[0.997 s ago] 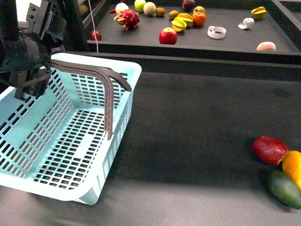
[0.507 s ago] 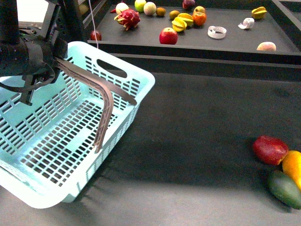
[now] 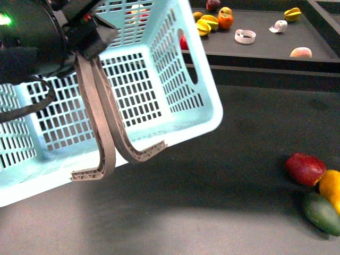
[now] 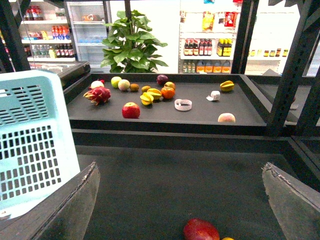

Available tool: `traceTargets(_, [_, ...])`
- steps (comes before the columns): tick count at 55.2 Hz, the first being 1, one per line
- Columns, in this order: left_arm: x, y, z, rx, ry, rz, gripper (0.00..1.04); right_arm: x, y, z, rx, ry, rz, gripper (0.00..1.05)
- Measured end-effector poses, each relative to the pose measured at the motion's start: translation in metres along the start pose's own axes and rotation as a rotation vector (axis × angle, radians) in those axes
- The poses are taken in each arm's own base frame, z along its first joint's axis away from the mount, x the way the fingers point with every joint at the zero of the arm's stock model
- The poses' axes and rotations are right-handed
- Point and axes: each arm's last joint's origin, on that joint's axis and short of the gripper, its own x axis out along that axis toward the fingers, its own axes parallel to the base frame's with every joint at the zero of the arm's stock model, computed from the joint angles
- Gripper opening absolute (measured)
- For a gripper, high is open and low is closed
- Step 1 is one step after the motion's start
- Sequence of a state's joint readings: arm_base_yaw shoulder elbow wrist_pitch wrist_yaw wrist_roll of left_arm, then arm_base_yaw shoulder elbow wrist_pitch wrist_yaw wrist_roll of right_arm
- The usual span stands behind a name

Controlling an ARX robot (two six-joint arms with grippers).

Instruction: Pick mango with right arm and hold basket with left

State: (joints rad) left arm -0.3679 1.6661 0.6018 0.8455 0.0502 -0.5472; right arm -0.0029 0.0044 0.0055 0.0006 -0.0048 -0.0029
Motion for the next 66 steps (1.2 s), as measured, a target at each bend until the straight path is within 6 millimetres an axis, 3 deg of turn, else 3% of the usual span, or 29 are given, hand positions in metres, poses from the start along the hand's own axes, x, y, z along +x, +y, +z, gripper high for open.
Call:
traceTargets(14, [-0.007,-0.031,-0.027,0.147,0.085,-0.183,0.06,0.000,0.000,0.000,0.000,0.000,0.000,0.97])
traceTargets(32, [-0.006,-0.049,-0.042,0.093,0.159,-0.222,0.06,0.000,0.000,0.000,0.000,0.000,0.000,0.97])
traceTargets(66, [0.007,-0.078,-0.035,0.087,0.166,-0.250,0.06,0.000,0.000,0.000,0.000,0.000,0.000,0.97])
